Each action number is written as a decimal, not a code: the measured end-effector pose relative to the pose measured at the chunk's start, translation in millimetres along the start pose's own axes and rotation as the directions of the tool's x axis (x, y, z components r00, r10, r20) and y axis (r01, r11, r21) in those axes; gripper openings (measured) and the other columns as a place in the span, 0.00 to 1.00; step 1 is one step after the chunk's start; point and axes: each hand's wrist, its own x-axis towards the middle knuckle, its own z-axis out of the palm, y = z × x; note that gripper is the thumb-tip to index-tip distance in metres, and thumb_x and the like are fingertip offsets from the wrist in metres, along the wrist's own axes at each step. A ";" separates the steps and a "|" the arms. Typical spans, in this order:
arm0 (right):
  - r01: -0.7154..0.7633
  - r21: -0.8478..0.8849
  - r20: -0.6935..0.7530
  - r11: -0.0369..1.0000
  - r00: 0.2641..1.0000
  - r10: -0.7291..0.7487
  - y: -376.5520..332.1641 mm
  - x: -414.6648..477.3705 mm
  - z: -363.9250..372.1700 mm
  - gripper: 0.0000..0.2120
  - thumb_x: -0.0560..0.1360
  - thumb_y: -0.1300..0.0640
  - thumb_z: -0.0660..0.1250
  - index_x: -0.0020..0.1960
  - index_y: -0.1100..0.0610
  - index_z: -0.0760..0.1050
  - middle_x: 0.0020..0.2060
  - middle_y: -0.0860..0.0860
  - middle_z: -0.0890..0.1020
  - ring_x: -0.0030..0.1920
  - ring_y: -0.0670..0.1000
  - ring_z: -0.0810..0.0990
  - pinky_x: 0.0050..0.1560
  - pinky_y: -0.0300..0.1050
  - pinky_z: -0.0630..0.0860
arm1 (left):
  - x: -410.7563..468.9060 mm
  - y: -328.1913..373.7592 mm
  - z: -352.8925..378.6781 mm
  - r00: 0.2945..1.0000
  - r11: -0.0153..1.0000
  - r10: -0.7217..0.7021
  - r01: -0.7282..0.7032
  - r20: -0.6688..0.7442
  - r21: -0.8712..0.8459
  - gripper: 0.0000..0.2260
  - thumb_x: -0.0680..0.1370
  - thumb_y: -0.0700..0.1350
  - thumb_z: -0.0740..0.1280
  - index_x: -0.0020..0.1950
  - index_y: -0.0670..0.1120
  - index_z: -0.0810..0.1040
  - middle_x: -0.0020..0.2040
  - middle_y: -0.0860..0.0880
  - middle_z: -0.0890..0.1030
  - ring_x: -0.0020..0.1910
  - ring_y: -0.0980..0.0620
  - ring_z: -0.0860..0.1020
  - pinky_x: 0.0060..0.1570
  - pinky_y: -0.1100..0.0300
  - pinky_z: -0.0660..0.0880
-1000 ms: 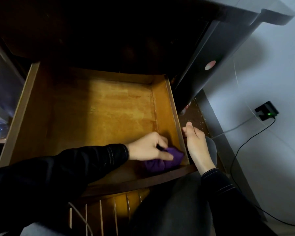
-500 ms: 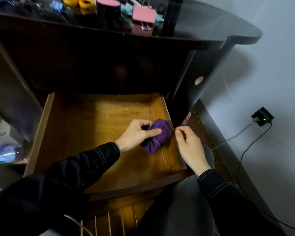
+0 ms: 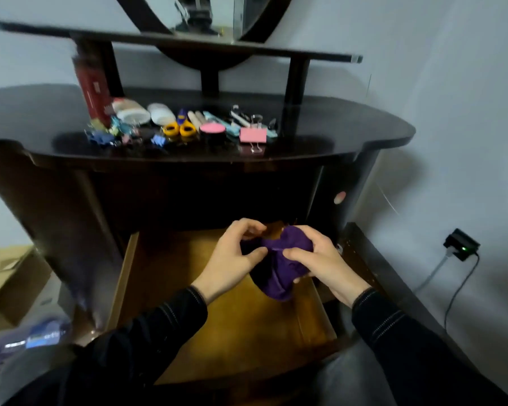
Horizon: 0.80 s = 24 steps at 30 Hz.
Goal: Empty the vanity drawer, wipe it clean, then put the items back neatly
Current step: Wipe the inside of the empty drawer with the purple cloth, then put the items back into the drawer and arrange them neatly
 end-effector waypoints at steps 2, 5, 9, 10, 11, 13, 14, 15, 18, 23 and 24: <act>0.048 0.036 -0.048 0.998 0.998 -0.046 -20.6 1.3 -3.5 0.19 0.76 0.64 0.71 0.64 0.49 0.77 0.53 0.52 0.85 0.50 0.51 0.86 0.36 0.39 0.80 | 10.0 17.0 -23.6 0.994 0.997 0.058 -0.053 -0.092 0.060 0.13 0.76 0.39 0.71 0.58 0.49 0.77 0.55 0.52 0.77 0.52 0.55 0.79 0.50 0.56 0.78; 0.168 0.110 -0.112 0.980 0.982 -0.156 -67.7 7.4 -9.1 0.17 0.75 0.68 0.71 0.59 0.51 0.80 0.46 0.53 0.86 0.38 0.51 0.85 0.27 0.42 0.77 | 39.5 52.0 -62.4 0.936 0.937 0.287 -0.229 -0.203 0.265 0.09 0.76 0.40 0.68 0.53 0.51 0.78 0.48 0.54 0.78 0.45 0.54 0.79 0.41 0.61 0.76; 0.348 0.170 -0.251 0.922 0.920 -0.301 -143.4 25.2 -20.6 0.16 0.75 0.65 0.71 0.59 0.49 0.79 0.43 0.48 0.87 0.39 0.50 0.86 0.27 0.43 0.78 | 92.0 86.1 -102.9 0.856 0.774 0.467 -0.275 -0.220 0.570 0.04 0.75 0.41 0.67 0.49 0.48 0.78 0.43 0.53 0.78 0.42 0.52 0.75 0.43 0.55 0.74; 0.374 0.182 -0.287 0.909 0.905 -0.315 -160.2 32.6 -24.9 0.16 0.75 0.63 0.71 0.59 0.49 0.78 0.43 0.47 0.87 0.40 0.50 0.87 0.28 0.44 0.78 | 103.8 89.3 -109.0 0.873 0.769 0.441 -0.248 -0.208 0.589 0.04 0.75 0.41 0.68 0.48 0.47 0.78 0.42 0.52 0.78 0.41 0.51 0.75 0.44 0.52 0.74; 0.391 0.193 -0.317 0.900 0.893 -0.320 -175.1 41.0 -29.2 0.15 0.75 0.62 0.72 0.59 0.49 0.78 0.43 0.48 0.87 0.40 0.50 0.87 0.28 0.44 0.79 | 113.6 90.1 -113.2 0.896 0.763 0.407 -0.226 -0.179 0.605 0.03 0.76 0.41 0.68 0.49 0.47 0.79 0.42 0.51 0.79 0.42 0.50 0.76 0.44 0.50 0.75; 0.401 0.204 -0.371 0.893 0.876 -0.309 -198.8 62.2 -38.8 0.14 0.76 0.60 0.71 0.59 0.51 0.77 0.46 0.50 0.85 0.41 0.51 0.87 0.30 0.44 0.80 | 127.9 87.6 -116.6 0.931 0.714 0.359 -0.227 -0.068 0.662 0.04 0.76 0.43 0.69 0.50 0.46 0.80 0.45 0.49 0.79 0.45 0.47 0.78 0.46 0.48 0.75; 0.404 0.190 -0.399 0.895 0.864 -0.306 -207.1 74.6 -43.5 0.14 0.76 0.60 0.71 0.60 0.52 0.76 0.49 0.51 0.84 0.43 0.52 0.86 0.31 0.44 0.80 | 131.9 84.2 -116.4 0.940 0.687 0.340 -0.235 -0.019 0.687 0.04 0.76 0.43 0.69 0.50 0.45 0.80 0.46 0.48 0.79 0.46 0.46 0.78 0.47 0.48 0.75; 0.415 0.160 -0.429 0.896 0.847 -0.315 -212.7 87.7 -47.9 0.15 0.76 0.60 0.71 0.61 0.52 0.74 0.50 0.51 0.82 0.46 0.52 0.85 0.31 0.43 0.80 | 134.2 80.4 -116.0 0.946 0.672 0.324 -0.231 0.002 0.703 0.04 0.76 0.44 0.69 0.49 0.45 0.80 0.46 0.48 0.78 0.47 0.46 0.78 0.47 0.48 0.75; 0.453 -0.127 -0.484 0.882 0.749 -0.454 -213.2 128.0 -61.3 0.23 0.76 0.62 0.70 0.68 0.51 0.70 0.57 0.48 0.78 0.55 0.51 0.80 0.43 0.41 0.81 | 139.3 68.3 -115.2 0.948 0.669 0.317 -0.207 -0.023 0.714 0.03 0.76 0.44 0.69 0.46 0.45 0.80 0.45 0.51 0.77 0.45 0.49 0.77 0.44 0.51 0.75; 0.164 -0.685 -0.225 0.710 0.879 -0.420 -166.4 187.2 -69.1 0.29 0.77 0.57 0.68 0.76 0.50 0.65 0.70 0.60 0.69 0.70 0.64 0.70 0.70 0.53 0.70 | 144.3 65.3 -116.5 0.958 0.700 0.286 -0.198 -0.016 0.686 0.03 0.77 0.45 0.69 0.44 0.47 0.80 0.43 0.54 0.76 0.42 0.55 0.75 0.41 0.56 0.76; 0.096 -0.757 -0.164 0.646 0.930 -0.330 -155.2 193.9 -65.6 0.29 0.78 0.52 0.66 0.77 0.48 0.64 0.73 0.60 0.67 0.73 0.64 0.67 0.72 0.56 0.68 | 144.7 64.3 -116.6 0.959 0.702 0.284 -0.197 -0.016 0.684 0.03 0.77 0.45 0.69 0.45 0.47 0.81 0.43 0.55 0.76 0.42 0.55 0.75 0.41 0.56 0.76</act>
